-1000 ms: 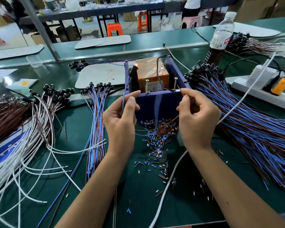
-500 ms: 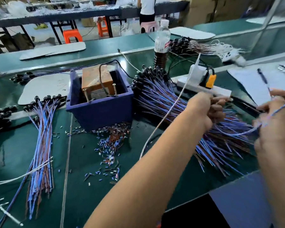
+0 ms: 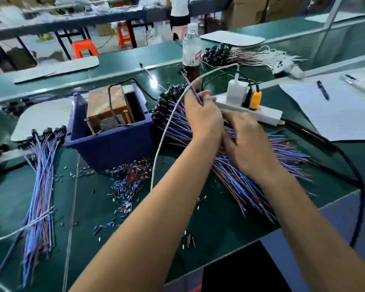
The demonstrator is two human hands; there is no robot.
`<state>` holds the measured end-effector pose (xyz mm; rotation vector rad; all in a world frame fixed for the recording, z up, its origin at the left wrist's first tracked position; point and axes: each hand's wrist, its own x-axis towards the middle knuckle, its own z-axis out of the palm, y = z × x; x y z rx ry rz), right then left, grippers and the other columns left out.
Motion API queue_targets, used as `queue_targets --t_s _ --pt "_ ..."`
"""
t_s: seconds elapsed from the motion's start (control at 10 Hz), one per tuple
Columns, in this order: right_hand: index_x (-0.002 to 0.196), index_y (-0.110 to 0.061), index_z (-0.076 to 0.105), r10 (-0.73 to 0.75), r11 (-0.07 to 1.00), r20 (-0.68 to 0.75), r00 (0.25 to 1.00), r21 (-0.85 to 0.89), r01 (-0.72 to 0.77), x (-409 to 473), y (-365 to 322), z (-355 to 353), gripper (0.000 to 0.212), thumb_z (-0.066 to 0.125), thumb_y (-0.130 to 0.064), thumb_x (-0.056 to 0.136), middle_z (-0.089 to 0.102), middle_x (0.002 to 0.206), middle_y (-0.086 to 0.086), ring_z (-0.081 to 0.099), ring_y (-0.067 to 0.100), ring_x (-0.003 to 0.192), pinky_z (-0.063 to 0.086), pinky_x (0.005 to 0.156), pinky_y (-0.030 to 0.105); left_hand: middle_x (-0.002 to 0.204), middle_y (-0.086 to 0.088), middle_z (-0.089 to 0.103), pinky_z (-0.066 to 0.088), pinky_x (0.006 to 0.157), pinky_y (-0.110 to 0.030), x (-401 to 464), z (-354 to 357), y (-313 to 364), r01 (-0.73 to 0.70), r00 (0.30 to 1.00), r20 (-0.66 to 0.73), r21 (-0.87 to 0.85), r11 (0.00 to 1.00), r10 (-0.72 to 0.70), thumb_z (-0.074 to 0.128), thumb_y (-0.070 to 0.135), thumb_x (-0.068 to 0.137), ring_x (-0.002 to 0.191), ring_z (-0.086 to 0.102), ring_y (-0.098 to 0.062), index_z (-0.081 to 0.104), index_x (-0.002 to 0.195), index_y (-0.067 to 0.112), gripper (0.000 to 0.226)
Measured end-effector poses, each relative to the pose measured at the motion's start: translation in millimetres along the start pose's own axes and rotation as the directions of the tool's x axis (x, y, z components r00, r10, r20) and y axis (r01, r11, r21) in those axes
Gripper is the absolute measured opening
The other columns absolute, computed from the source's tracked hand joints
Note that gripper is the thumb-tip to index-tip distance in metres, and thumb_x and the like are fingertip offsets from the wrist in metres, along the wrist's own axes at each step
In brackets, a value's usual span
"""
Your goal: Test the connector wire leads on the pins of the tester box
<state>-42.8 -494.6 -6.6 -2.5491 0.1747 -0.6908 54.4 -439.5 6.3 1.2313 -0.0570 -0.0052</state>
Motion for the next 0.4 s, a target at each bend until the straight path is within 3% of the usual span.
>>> queue_targets --t_s 0.1,0.2,0.3,0.4 --pt "0.131 -0.018 0.067 -0.007 0.999 0.046 0.999 0.043 0.005 6 -1 14 0.031 0.061 -0.021 0.101 0.073 0.122 0.01 0.066 0.032 0.113 0.051 0.097 0.048 0.102 -0.006 0.06 0.052 0.095 -0.038 -1 -11 3 0.048 0.998 -0.036 -0.015 0.999 -0.048 0.046 0.006 0.107 0.089 0.058 -0.017 0.056 0.122 0.026 0.027" --pt "0.109 -0.018 0.078 -0.031 0.999 -0.026 0.999 -0.015 0.031 11 0 14 0.016 0.07 -0.02 0.095 0.076 0.106 0.006 0.07 0.028 0.098 0.056 0.088 0.043 0.098 -0.006 0.059 0.052 0.087 -0.036 8 -25 13 0.161 0.984 -0.078 0.018 0.987 -0.159 0.051 0.013 0.106 0.084 0.057 -0.017 0.054 0.124 0.006 0.02" --pt "0.103 -0.018 0.081 -0.033 0.996 -0.01 0.999 -0.087 0.032 17 -1 19 0.013 0.072 -0.02 0.093 0.078 0.101 0.007 0.071 0.029 0.094 0.056 0.083 0.039 0.081 -0.006 0.059 0.045 0.066 -0.033 1 -37 31 0.165 0.986 -0.026 0.255 0.953 -0.164 0.058 0.014 0.096 0.07 0.052 -0.023 0.057 0.089 0.012 0.007" --pt "0.1 -0.017 0.081 -0.032 0.996 -0.064 0.997 -0.08 0.027 18 -9 13 0.011 0.074 -0.02 0.092 0.079 0.098 0.005 0.07 0.024 0.09 0.054 0.082 0.033 0.066 -0.004 0.058 0.043 0.059 -0.032 -7 -62 48 0.021 0.991 0.088 0.648 0.761 -0.102 0.061 0.02 0.091 0.064 0.054 -0.028 0.055 0.07 0.013 0.023"
